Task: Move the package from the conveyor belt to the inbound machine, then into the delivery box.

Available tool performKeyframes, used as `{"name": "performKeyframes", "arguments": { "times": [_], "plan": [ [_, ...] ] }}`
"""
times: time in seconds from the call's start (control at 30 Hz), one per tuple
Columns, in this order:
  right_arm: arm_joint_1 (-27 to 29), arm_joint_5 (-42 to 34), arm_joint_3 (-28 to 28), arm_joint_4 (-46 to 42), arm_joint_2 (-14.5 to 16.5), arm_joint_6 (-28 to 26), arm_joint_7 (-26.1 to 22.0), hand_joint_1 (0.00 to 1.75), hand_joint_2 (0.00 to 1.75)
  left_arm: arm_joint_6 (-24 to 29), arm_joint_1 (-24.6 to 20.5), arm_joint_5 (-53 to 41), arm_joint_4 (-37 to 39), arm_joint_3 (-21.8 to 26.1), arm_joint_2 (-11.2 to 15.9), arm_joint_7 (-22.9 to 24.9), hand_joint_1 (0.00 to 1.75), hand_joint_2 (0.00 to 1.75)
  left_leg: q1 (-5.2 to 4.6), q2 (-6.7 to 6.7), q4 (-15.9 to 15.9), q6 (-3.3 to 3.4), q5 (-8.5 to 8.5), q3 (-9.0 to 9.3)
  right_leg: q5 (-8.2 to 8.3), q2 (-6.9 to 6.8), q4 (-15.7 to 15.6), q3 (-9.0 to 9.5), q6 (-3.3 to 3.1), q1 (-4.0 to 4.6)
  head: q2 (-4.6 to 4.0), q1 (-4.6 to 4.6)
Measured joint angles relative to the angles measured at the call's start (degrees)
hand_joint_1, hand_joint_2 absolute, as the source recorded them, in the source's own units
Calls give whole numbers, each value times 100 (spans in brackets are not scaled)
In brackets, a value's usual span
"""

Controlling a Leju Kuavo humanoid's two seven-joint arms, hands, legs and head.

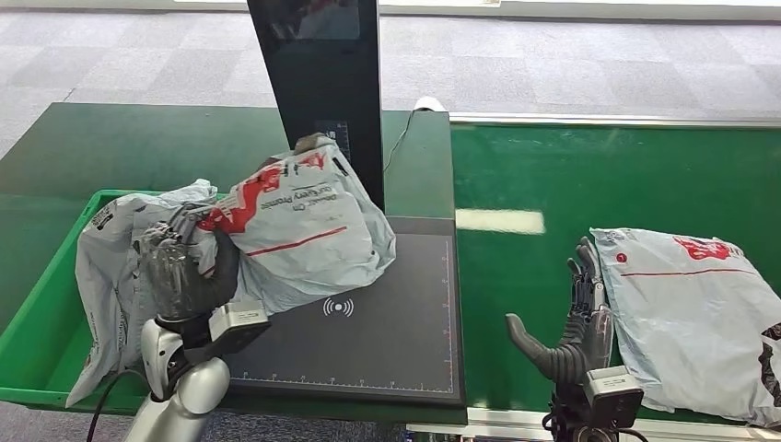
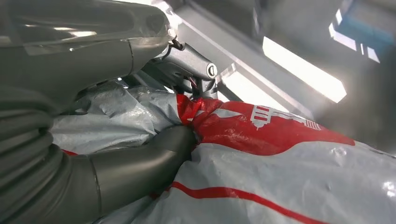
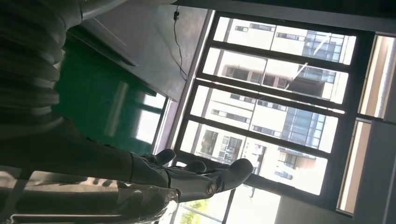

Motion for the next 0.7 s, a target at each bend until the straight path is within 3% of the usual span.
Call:
{"name": "performKeyframes", "arguments": {
  "times": [0.17,0.23,0.43,0.7],
  "plan": [
    [1,-22,-34,-75,16,-3,-4,0,175,3,272,1103,-812,1475,-467,-1299,175,175,1,0,-1,0,0,-4,-1,0,0,-4,-1,2,0,-1],
    [2,4,-41,-85,45,46,-5,0,175,3,316,1528,-1202,2042,-653,-1548,175,175,2,0,-2,0,0,-6,-1,0,0,-5,-1,3,0,-1],
    [-30,98,-42,-91,183,143,-7,0,175,-1,329,2226,-2235,3294,-926,-1629,175,175,2,-6,-1,0,0,-5,-2,-6,0,-4,-1,4,0,-1],
    [-41,165,-49,-91,239,180,3,0,175,-6,154,1717,-2224,3800,-1085,-1552,175,175,0,-6,0,0,0,-1,-1,-5,0,-4,-1,0,0,-1]
  ]
}}
